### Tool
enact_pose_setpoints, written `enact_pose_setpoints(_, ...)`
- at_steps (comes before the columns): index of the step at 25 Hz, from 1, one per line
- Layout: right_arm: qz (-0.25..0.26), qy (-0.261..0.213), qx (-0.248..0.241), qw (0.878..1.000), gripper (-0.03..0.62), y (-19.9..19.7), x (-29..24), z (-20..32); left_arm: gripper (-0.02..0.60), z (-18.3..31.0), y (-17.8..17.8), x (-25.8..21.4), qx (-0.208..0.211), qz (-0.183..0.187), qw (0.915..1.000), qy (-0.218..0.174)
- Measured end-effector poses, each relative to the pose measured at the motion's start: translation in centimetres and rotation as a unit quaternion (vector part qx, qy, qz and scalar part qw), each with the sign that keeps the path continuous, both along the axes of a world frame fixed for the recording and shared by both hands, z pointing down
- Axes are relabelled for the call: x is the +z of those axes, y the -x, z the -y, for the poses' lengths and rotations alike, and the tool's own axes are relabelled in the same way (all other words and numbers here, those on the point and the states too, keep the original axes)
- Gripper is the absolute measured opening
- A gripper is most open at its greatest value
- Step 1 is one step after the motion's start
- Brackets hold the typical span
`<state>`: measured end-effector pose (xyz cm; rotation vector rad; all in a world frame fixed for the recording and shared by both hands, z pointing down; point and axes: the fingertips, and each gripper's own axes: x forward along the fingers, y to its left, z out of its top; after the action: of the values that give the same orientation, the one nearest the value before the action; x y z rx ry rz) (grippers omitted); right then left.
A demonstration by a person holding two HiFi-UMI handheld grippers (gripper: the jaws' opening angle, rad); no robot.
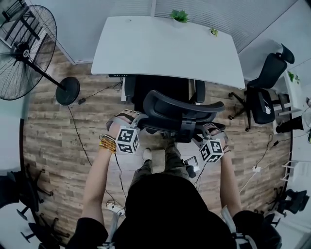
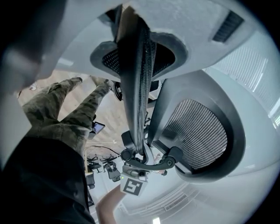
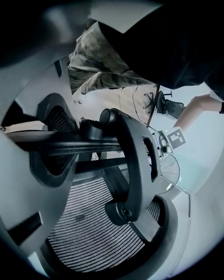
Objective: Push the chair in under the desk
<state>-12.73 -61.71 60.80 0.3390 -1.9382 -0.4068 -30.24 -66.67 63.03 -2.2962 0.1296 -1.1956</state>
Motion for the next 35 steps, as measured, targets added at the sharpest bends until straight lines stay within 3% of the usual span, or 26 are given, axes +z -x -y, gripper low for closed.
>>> enact_pose_setpoints(3,0.002,-0.012,-0.003,1.0,0.121,0.5,0.1,1.1,0.156,1.1,0.5,-0.2,0.006,-0.004,0.9998,-0.018)
enact_pose_setpoints(35,-0.004,-0.024,-0.009,1.0,0.121,-0.2,0.0,5.7,0.161,5.9,0.0,0.3,-0.015,0.013,0.9997,0.015)
